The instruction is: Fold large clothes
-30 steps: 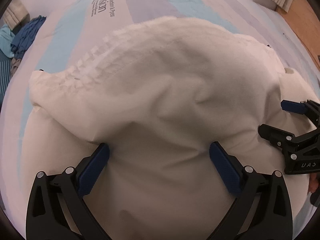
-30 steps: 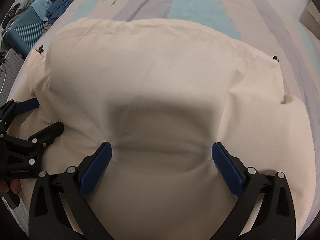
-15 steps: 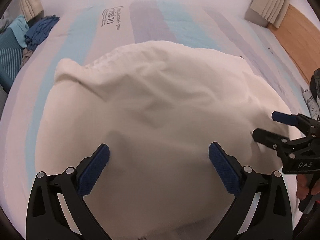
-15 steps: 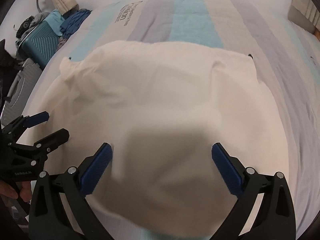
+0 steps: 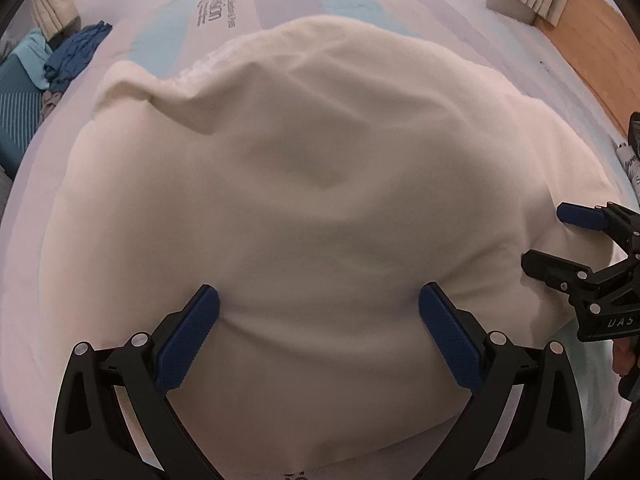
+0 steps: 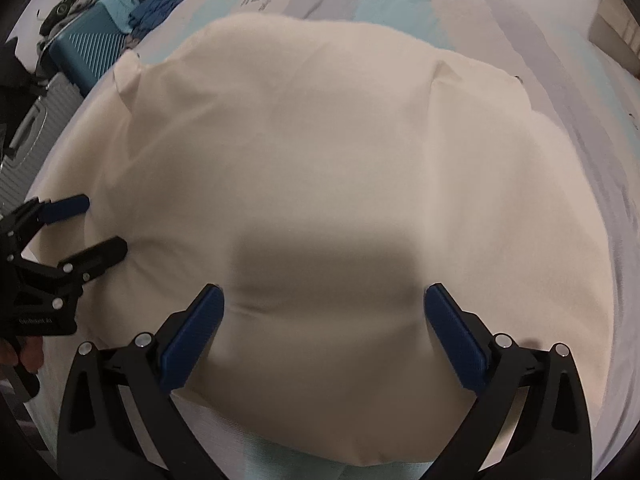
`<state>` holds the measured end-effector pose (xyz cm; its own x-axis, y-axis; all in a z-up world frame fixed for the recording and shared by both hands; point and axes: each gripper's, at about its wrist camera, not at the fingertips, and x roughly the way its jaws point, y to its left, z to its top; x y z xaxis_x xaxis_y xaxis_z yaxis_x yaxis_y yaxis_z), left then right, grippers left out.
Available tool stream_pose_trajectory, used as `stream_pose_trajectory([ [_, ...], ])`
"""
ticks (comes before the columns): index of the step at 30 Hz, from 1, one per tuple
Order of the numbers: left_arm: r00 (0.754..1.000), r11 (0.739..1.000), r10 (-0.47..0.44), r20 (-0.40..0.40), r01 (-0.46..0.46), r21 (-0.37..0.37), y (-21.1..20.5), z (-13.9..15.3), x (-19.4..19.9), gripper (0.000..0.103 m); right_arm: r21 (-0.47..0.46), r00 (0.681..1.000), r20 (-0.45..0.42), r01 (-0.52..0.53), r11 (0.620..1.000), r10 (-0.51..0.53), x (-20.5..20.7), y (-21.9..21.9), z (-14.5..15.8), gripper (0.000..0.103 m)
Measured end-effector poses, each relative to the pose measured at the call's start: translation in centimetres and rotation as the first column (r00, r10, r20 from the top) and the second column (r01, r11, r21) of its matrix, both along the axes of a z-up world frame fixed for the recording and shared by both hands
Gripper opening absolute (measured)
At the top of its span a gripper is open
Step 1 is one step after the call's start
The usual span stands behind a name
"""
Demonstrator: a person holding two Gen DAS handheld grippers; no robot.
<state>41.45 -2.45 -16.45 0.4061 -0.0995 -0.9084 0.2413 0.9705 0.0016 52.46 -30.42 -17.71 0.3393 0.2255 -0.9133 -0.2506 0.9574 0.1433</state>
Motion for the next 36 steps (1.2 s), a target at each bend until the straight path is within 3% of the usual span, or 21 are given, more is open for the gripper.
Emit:
stream_pose_trajectory([
  [16,1.0,1.0,-0.018,-0.023,0.018,-0.008,0.1,-1.3,0.3,0.098,0.01,1.0,-0.007,-0.019,1.0,0.019,-0.1,-0.6,-1.6,0.097],
  [22,1.0,1.0,-0.006,-0.029,0.006,-0.004,0.7,1.6,0.6,0.097,0.016,0.999,-0.034,0.008,1.0,-0.007,0.6,-0.9,1.1,0.096],
  [26,0.998,0.997,0.045,-0.04,-0.048,-0.065,4.8,4.3,1.6,0.097,0.038,0.999,0.002,0.036,0.999,-0.036,1.6,-1.5,3.6,0.096],
  [31,0.996,0.995,0.079,-0.043,-0.081,-0.05,8.6,6.6,4.3,0.097,0.011,0.995,-0.012,0.103,0.995,-0.103,3.0,-4.6,5.2,0.096],
  [36,0.999,0.994,0.038,-0.037,-0.041,-0.099,5.4,7.7,6.0,0.097,-0.038,0.979,-0.069,0.19,0.981,-0.192,2.2,-9.4,4.9,0.096],
])
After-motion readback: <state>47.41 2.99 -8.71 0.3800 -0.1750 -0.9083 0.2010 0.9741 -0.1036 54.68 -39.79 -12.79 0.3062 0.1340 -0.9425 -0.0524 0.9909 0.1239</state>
